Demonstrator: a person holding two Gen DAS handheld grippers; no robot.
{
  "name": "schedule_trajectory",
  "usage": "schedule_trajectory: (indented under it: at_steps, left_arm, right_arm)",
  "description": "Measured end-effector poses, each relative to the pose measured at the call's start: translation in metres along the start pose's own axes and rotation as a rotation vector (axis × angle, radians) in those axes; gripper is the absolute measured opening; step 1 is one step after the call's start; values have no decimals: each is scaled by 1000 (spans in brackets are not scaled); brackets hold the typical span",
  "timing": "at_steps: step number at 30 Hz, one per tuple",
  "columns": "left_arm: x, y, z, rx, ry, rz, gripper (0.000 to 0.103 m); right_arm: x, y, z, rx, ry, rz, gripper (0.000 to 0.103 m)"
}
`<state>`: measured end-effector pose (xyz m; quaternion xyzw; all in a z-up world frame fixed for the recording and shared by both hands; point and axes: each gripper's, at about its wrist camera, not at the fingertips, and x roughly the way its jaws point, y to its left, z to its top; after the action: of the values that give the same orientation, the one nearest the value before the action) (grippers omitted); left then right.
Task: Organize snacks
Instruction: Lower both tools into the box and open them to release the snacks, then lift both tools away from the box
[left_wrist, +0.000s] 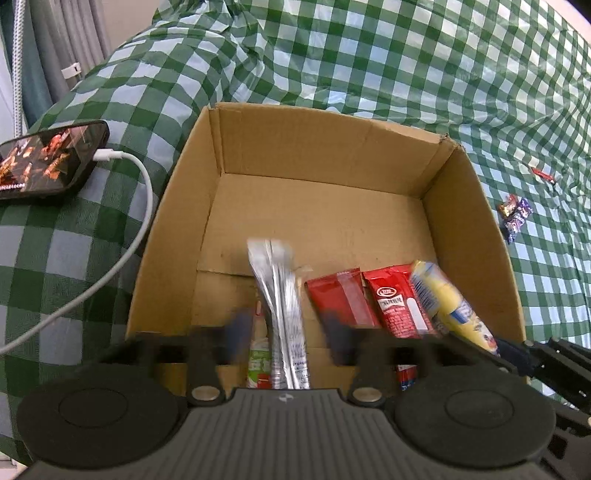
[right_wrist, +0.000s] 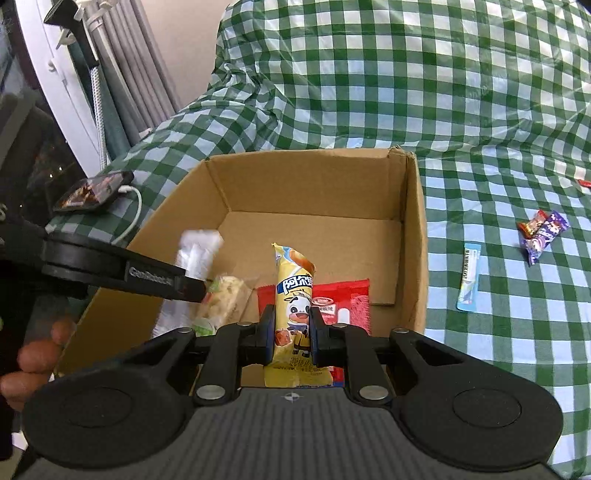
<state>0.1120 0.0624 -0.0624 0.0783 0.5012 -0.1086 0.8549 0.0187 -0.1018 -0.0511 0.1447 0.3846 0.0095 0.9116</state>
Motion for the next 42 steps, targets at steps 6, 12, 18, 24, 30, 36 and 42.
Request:
schedule_trajectory:
  at_steps: [6, 12, 18, 24, 30, 36, 42]
  left_arm:
    - [-23, 5, -11, -12, -31, 29, 103]
    - [-57, 13, -47, -19, -14, 29, 103]
    - [-107, 18, -84, -12, -72, 44, 103]
    - [-150, 16, -115, 24, -157, 65, 103]
    - [-184, 8, -139, -6, -233, 60, 103]
    - [-212, 0, -154, 5, -296, 56, 103]
    - [-227, -6, -164, 26, -328, 54, 103]
  right_arm:
    - [-8, 3, 6, 14, -29, -14, 70]
    - [-39, 14, -15, 5, 11, -6, 84]
    - [-85, 37, -42, -46, -4, -13, 89]
    - [-125, 58, -54, -89, -72, -19, 92]
    - [-159, 70, -66, -125, -149, -36, 92]
    - [-189, 71, -78, -141, -213, -60, 94]
    - [-210, 71, -89, -138, -262, -77, 95]
